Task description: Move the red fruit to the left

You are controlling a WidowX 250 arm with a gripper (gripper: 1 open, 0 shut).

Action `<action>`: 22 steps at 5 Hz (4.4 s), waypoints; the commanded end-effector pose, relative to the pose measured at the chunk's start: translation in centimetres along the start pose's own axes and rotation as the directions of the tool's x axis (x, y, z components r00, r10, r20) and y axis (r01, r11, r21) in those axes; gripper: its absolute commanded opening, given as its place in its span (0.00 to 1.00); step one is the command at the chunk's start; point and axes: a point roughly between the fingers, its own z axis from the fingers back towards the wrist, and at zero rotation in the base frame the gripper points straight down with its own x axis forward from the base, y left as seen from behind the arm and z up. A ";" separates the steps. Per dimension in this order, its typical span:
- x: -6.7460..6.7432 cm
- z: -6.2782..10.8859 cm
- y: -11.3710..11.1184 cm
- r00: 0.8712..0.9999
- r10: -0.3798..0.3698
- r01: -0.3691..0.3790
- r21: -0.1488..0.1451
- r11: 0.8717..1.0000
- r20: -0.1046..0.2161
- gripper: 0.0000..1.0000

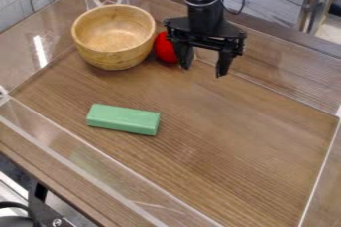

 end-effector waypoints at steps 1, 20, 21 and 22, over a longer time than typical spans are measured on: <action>1.7 1.3 0.4 0.998 0.014 -0.013 -0.006 1.000 0.068 1.00; -1.9 1.7 3.5 0.996 0.088 -0.087 0.026 0.996 -0.028 1.00; -2.0 1.8 3.3 0.996 0.088 -0.087 0.023 0.996 -0.030 1.00; -2.1 1.7 3.3 0.996 0.089 -0.088 0.024 0.996 -0.032 1.00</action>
